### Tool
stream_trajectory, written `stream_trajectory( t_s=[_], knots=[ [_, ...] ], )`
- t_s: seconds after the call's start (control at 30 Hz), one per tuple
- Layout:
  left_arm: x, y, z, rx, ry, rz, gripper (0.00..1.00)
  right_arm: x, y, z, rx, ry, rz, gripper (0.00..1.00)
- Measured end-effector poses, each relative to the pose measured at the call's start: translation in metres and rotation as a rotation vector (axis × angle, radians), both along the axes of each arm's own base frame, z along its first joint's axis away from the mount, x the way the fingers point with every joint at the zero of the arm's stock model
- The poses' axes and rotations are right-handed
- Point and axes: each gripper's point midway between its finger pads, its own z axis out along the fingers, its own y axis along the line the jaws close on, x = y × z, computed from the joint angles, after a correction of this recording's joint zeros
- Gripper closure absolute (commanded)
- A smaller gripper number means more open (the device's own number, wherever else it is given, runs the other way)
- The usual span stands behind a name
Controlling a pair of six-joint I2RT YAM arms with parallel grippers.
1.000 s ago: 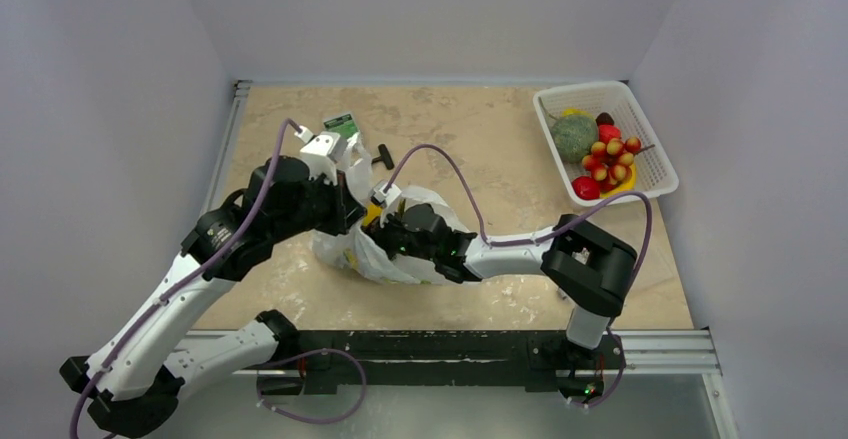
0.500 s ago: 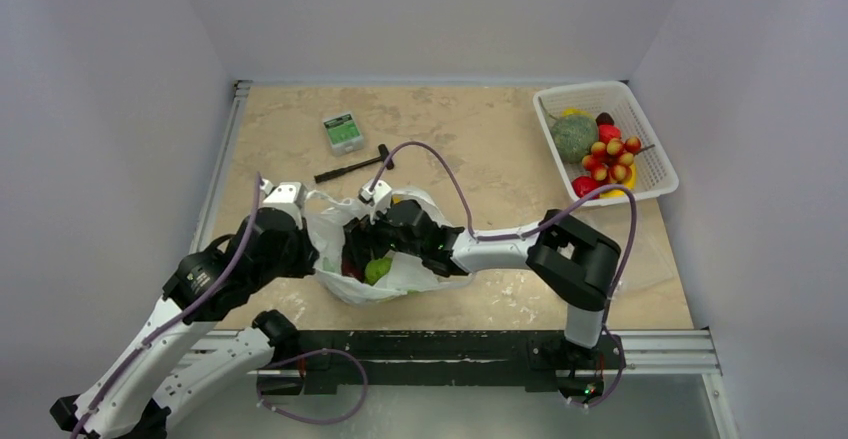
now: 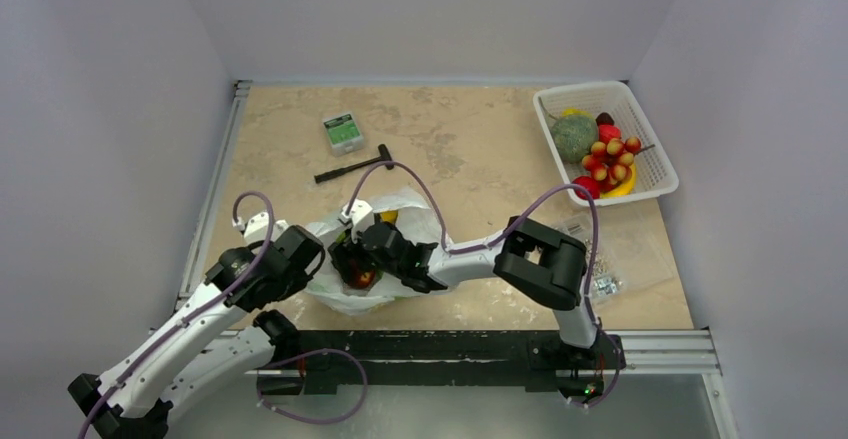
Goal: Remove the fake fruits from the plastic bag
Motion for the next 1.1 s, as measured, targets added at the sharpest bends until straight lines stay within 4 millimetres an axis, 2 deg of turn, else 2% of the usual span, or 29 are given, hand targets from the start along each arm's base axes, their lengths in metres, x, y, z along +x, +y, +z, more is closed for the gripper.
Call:
stream_trajectory(
  t_s=[0.1, 0.2, 0.27, 0.4, 0.53, 0.67, 0.8, 1.0, 1.03, 1.1],
  knots=[
    [-0.001, 0.011, -0.010, 0.032, 0.006, 0.101, 1.00, 0.008, -0.013, 0.000, -0.004, -0.016, -0.066, 0.16],
    [-0.004, 0.021, -0.018, 0.052, -0.007, 0.170, 1.00, 0.011, -0.037, -0.001, -0.020, -0.028, -0.127, 0.09],
    [-0.006, 0.025, -0.023, 0.054, -0.017, 0.199, 1.00, 0.009, -0.050, -0.003, -0.029, -0.026, -0.141, 0.05],
    [-0.009, 0.029, -0.036, 0.061, -0.012, 0.222, 1.00, 0.002, -0.067, -0.007, -0.039, -0.011, -0.139, 0.05],
    [-0.008, 0.020, -0.054, 0.046, 0.015, 0.174, 1.00, 0.000, -0.067, -0.004, -0.029, -0.006, -0.134, 0.07],
    [-0.005, 0.005, -0.069, 0.009, 0.039, 0.092, 1.00, -0.004, -0.062, -0.007, -0.038, 0.000, -0.091, 0.15],
    [-0.003, -0.009, -0.076, -0.042, 0.037, 0.018, 1.00, -0.003, -0.050, -0.012, -0.047, 0.005, -0.065, 0.13],
    [-0.003, -0.025, -0.084, -0.109, 0.037, -0.054, 1.00, -0.005, -0.052, -0.019, -0.070, 0.015, -0.061, 0.09],
    [-0.003, -0.028, -0.085, -0.121, 0.040, -0.066, 1.00, -0.005, -0.053, -0.020, -0.076, 0.015, -0.060, 0.12],
    [-0.003, -0.032, -0.086, -0.132, 0.046, -0.086, 1.00, -0.006, -0.054, -0.022, -0.086, 0.017, -0.059, 0.24]
  ],
)
